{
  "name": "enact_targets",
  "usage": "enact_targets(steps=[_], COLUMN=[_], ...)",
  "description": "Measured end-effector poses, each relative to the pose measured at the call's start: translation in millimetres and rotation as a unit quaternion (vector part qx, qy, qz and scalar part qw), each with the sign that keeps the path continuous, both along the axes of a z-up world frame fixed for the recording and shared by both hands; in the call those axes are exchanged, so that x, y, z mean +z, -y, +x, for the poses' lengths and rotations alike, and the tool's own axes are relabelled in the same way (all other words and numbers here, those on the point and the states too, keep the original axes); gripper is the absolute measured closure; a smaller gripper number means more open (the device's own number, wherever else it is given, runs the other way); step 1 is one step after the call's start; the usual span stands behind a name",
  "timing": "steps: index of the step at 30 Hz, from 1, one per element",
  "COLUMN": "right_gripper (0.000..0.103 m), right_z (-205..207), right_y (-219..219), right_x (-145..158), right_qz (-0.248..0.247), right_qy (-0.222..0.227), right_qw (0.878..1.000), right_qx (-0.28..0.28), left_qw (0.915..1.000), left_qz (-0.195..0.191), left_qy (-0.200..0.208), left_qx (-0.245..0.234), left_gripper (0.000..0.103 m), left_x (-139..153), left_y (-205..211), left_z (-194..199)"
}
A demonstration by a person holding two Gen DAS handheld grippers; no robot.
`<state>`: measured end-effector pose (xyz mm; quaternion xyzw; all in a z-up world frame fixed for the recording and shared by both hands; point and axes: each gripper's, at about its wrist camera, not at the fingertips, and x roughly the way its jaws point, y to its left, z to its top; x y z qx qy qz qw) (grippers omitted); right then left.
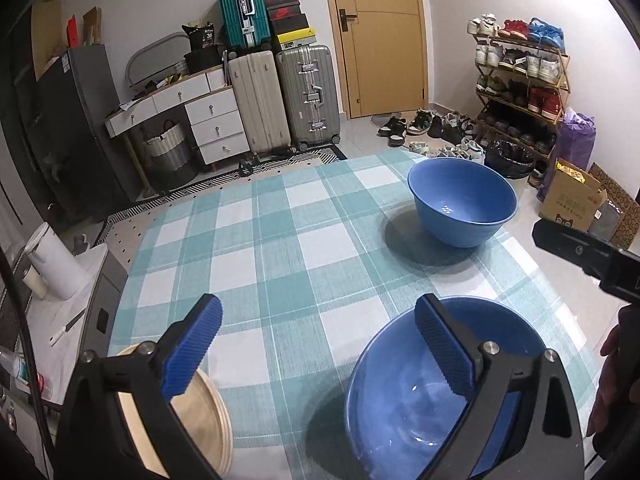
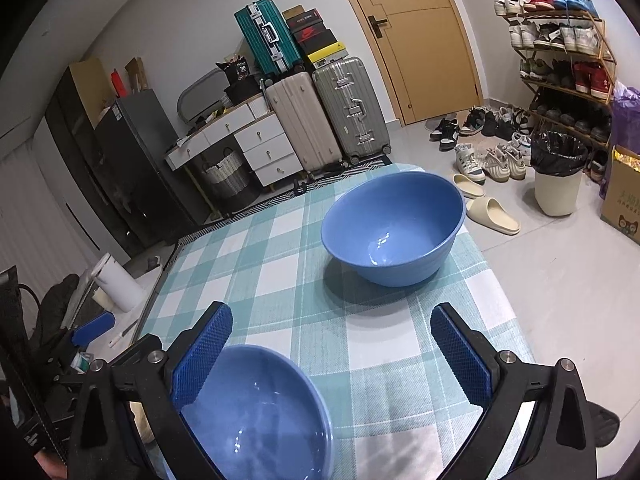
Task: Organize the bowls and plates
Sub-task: 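Move both grippers toward the last light blue bowl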
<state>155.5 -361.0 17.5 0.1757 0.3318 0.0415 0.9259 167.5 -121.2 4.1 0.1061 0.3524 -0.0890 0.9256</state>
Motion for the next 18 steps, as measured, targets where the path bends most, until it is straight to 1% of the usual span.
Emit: enact_targets(steps=[7,10,12,15,18], right_gripper=[0.002,0.002,0.002,0.002,0.002], right_z=[11.1,16.8,21.1,30.5,37.0], right_y=[10.9,14.8,17.0,24.3,30.0], right_x=[1.3,0.5,-1.1,-3.7,1.8], right_qz=[0.018,0.017,0.01,0.016,0.011], right_qy=[-0.009,-0.011,-0.013,-0.03,-0.024], right_qw=[1.0,1.0,1.0,0.999,1.0], right_qx=[-0.007,-0.005,-0.004,-0.003,-0.009], left_qw=[0.9999,0.9995,0.9995,0.9995,0.9989], left_qz=[0.01,0.027,0.025,0.019,0.025], left_qy=[0.004,0.012,0.016,0.01,-0.001], left_qx=[-0.007,-0.008,-0.013,-0.022,-0.039], left_gripper=[0.004,0.004,0.004,0.004,0.003], left_x=[7.2,13.3,19.5,26.6,28.9], left_y=[4.9,8.3,9.1,11.0,18.8], left_z=[12.9,20.6,26.7,40.4,59.0])
